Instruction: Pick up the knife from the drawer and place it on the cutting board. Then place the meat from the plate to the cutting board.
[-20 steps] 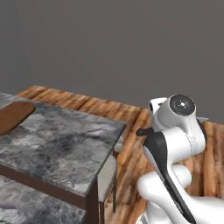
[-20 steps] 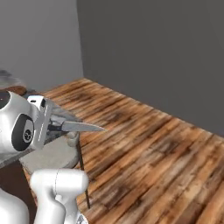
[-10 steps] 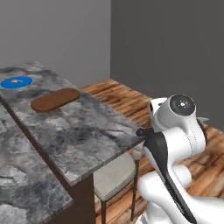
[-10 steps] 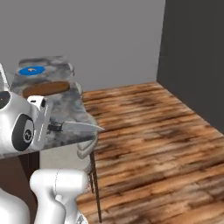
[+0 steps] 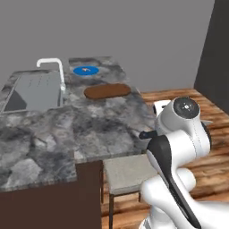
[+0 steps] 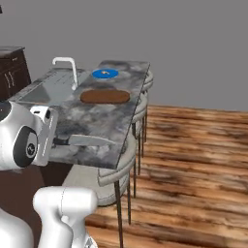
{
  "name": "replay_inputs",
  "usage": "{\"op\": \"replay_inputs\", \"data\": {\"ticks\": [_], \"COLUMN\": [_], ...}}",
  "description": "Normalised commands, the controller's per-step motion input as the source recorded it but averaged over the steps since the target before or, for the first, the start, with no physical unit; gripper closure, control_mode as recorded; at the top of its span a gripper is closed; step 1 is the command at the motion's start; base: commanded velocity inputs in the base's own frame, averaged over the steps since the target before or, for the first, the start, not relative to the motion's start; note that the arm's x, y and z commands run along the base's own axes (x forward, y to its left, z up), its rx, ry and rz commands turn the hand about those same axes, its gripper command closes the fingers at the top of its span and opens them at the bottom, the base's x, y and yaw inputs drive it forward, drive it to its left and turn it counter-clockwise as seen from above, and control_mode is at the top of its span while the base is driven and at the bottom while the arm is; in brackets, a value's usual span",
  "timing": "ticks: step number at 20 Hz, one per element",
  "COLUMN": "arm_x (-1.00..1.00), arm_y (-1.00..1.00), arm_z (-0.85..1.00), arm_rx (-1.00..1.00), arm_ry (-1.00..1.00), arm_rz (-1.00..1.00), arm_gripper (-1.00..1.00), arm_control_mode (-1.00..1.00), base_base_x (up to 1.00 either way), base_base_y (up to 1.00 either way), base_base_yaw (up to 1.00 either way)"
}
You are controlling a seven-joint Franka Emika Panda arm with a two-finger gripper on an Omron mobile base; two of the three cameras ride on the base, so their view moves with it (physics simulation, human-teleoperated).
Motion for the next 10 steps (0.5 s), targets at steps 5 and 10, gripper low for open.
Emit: {"op": "replay_inputs", "data": {"ticks": [5,10], "arm_x": [0.00,0.00], "arm_y": [0.00,0.00], "arm_z": [0.00,0.00], "arm_rx": [0.00,0.00], "arm_ry": [0.00,0.00], "arm_rz": [0.00,0.00], "arm_gripper": [1.00,1.00], "arm_control_mode": [1.00,1.00], "base_base_x": [0.46,-0.06], "base_base_y": [-0.74,-1.00], "base_base_yaw": [0.58,0.17]}}
